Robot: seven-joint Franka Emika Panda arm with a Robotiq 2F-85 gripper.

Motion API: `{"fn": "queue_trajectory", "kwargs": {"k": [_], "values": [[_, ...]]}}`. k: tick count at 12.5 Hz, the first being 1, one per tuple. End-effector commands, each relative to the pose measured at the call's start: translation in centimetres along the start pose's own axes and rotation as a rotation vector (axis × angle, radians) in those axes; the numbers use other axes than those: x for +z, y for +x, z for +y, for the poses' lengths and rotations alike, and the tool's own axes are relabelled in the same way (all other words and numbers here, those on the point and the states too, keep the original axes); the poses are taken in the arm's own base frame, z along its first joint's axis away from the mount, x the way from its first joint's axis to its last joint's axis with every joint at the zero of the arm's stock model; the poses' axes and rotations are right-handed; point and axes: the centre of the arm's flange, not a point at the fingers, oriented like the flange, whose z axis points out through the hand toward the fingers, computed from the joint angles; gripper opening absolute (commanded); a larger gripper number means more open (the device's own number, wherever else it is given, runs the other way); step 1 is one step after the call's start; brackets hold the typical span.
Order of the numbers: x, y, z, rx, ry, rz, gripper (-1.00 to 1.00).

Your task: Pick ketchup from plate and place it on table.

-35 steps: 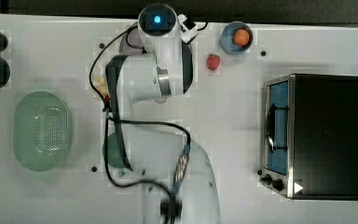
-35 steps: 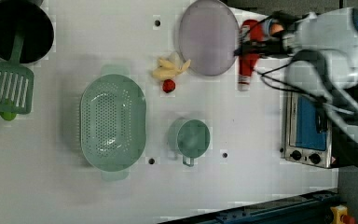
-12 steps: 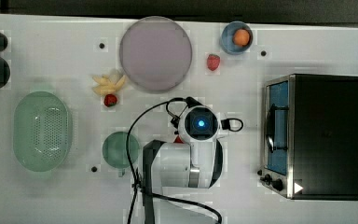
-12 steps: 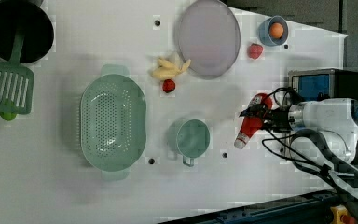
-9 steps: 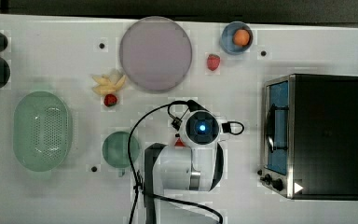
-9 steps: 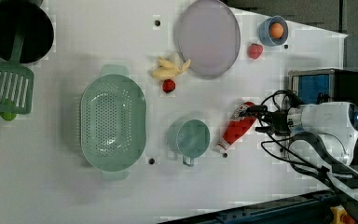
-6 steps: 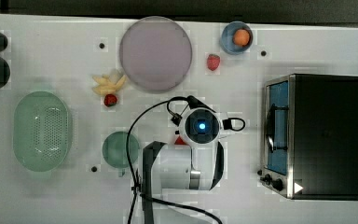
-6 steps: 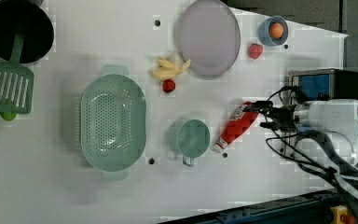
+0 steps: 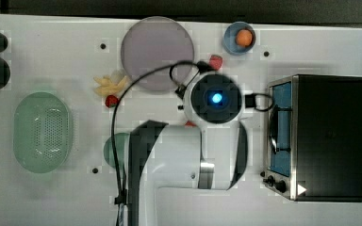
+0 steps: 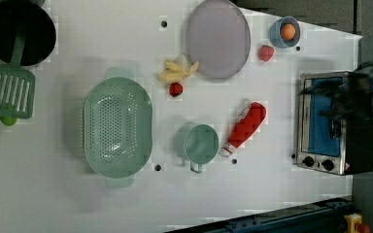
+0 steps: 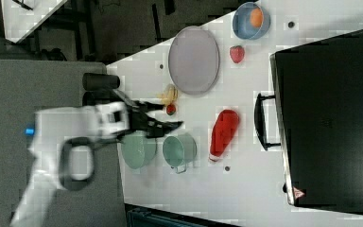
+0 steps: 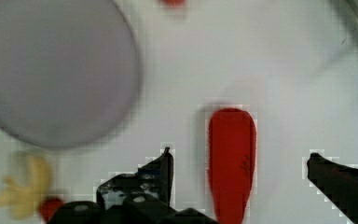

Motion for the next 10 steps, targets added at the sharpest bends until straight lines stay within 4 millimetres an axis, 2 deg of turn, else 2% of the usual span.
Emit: {"fn": "queue_trajectory", "kwargs": {"k": [1, 3, 5, 7, 10], "values": [[-9.2, 1.2, -0.9, 0.082, 0.044, 0.039, 1.00], [-13.1, 1.2, -0.7, 0.084, 0.012, -0.001, 1.00], [-15.4, 0.7, -0.1, 0.087, -0.023, -0.045, 1.00], [-16.3, 0.4, 0.1, 0.086, -0.039, -0.066, 1.00], [-16.0, 0.4, 0.0, 0.086, -0.041, -0.068, 1.00]]}}
